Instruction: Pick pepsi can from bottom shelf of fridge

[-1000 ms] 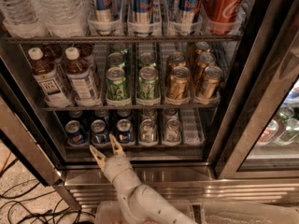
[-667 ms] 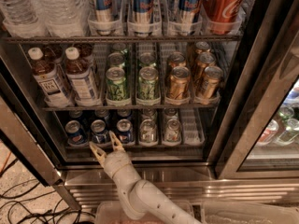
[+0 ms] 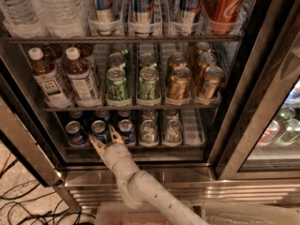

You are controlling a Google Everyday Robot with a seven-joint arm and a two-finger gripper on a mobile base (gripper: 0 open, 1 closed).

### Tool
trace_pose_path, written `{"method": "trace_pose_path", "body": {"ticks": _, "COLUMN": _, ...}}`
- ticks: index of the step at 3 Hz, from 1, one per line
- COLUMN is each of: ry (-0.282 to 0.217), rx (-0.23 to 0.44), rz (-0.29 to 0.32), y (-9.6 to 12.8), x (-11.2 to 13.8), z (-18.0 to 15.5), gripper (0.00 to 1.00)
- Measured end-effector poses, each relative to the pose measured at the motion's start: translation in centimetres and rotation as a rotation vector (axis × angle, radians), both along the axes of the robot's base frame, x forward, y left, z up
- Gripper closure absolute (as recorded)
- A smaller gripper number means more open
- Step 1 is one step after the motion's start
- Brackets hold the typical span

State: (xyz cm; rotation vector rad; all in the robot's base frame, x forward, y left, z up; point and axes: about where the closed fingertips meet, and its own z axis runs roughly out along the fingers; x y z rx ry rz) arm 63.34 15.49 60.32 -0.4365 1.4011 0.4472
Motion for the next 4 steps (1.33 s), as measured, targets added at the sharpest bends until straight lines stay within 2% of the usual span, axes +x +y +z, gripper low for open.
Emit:
{"method": "trace_pose_path", "body": {"ticks": 1, "ry": 0.001, "rx": -0.006, "rz": 0.009, "y": 0.6, "x": 1.2, "z": 0.0, "gripper": 0.47}}
{"method": "trace_pose_path", "body": {"ticks": 2, "ry": 0.001, "rx": -0.006, "rz": 0.009, "y": 0.6, "x": 1.2, "z": 0.0, "gripper": 0.66}}
{"method": "trace_pose_path", "body": {"ticks": 3, "ry": 0.001, "rx": -0.006, "rz": 0.009, "y": 0.6, "x": 1.2, "z": 0.0, "gripper": 0.89}}
{"method": "trace_pose_path", "body": {"ticks": 4, "ry": -0.018, "rx": -0.001, "rz": 0.014, "y": 0.8, "x": 0.3, "z": 1.0, "gripper": 1.0}}
